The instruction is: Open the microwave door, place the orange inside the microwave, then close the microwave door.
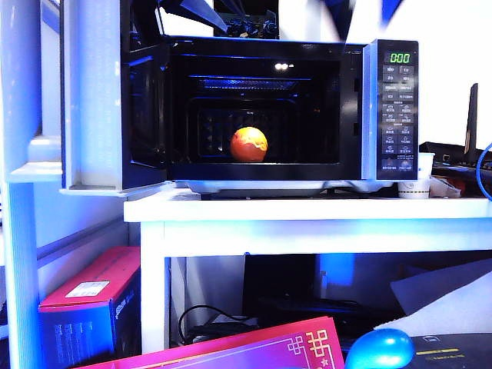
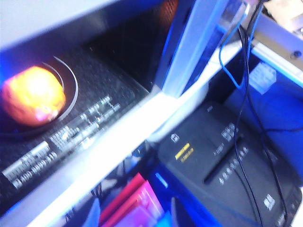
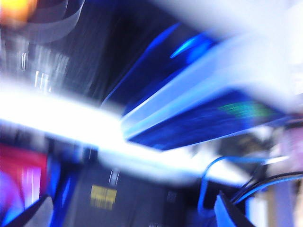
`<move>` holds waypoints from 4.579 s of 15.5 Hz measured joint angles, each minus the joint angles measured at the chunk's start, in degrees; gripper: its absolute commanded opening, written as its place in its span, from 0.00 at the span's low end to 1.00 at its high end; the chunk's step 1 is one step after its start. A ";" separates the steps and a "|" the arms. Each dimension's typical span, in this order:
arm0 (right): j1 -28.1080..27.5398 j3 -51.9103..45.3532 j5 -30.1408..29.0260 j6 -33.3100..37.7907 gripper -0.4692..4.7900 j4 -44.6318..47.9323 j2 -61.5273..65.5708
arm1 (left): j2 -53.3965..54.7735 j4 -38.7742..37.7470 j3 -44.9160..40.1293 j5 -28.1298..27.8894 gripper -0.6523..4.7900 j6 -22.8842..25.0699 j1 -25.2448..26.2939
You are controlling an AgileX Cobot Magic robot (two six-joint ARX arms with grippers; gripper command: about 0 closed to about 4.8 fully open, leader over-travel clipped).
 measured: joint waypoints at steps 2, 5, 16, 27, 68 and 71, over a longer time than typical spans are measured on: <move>0.00 0.15 0.04 0.02 0.50 4.24 -5.35 | -2.43 2.95 -0.09 0.02 0.50 -0.15 0.00; 0.02 0.15 -0.02 -0.02 0.13 6.45 -9.64 | -6.95 4.57 -0.02 -0.04 0.50 -0.37 0.04; 0.02 0.13 -12.37 0.09 0.12 15.65 -24.11 | -16.09 -17.79 0.02 -26.51 0.16 9.77 0.63; 0.02 0.11 -23.10 0.28 0.10 21.59 -29.00 | -7.45 -15.91 1.18 -16.57 0.16 9.94 1.01; 0.02 0.11 -24.15 0.17 0.10 26.10 -27.91 | 1.84 -3.41 -0.07 3.67 0.15 8.83 -6.21; 0.02 0.11 -24.15 0.17 0.10 26.12 -27.91 | 4.44 5.79 -0.09 3.80 0.15 10.91 -8.33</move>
